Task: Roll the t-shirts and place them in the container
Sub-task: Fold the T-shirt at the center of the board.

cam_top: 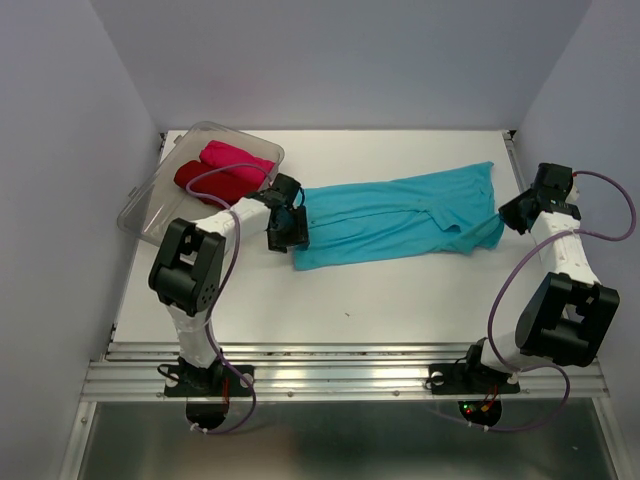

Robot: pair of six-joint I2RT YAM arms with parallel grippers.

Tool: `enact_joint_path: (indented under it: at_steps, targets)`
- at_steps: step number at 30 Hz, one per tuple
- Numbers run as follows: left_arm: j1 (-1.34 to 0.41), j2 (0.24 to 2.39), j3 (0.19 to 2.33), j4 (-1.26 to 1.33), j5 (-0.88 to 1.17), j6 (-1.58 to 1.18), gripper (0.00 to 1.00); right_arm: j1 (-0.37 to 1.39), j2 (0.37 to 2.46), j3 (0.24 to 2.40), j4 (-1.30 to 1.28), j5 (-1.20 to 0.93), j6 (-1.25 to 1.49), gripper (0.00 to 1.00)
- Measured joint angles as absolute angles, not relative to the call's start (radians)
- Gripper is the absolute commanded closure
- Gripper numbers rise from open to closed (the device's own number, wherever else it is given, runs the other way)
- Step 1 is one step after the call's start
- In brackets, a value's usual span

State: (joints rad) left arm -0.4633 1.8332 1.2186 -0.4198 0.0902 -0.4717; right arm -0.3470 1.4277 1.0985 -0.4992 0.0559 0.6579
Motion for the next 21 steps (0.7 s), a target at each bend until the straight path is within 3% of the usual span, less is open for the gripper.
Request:
enact_joint_path:
  at_steps: [3, 8, 13, 21]
  targets:
    - [-0.463, 1.823, 1.218, -0.435, 0.080, -0.477, 0.31, -0.347, 1.428, 1.098, -0.500, 0.056, 0.658, 0.99]
    - [-0.457, 1.724, 1.170, -0.434, 0.066, -0.515, 0.46, -0.347, 1.428, 1.098, -0.500, 0.056, 0.658, 0.99]
    - [-0.452, 1.612, 1.061, -0.382, 0.122, -0.566, 0.50, -0.347, 1.428, 1.098, -0.501, 0.055, 0.658, 0.99]
    - [-0.451, 1.607, 0.937, -0.303, 0.210, -0.630, 0.50, -0.347, 1.430, 1.098, -0.501, 0.054, 0.657, 0.99]
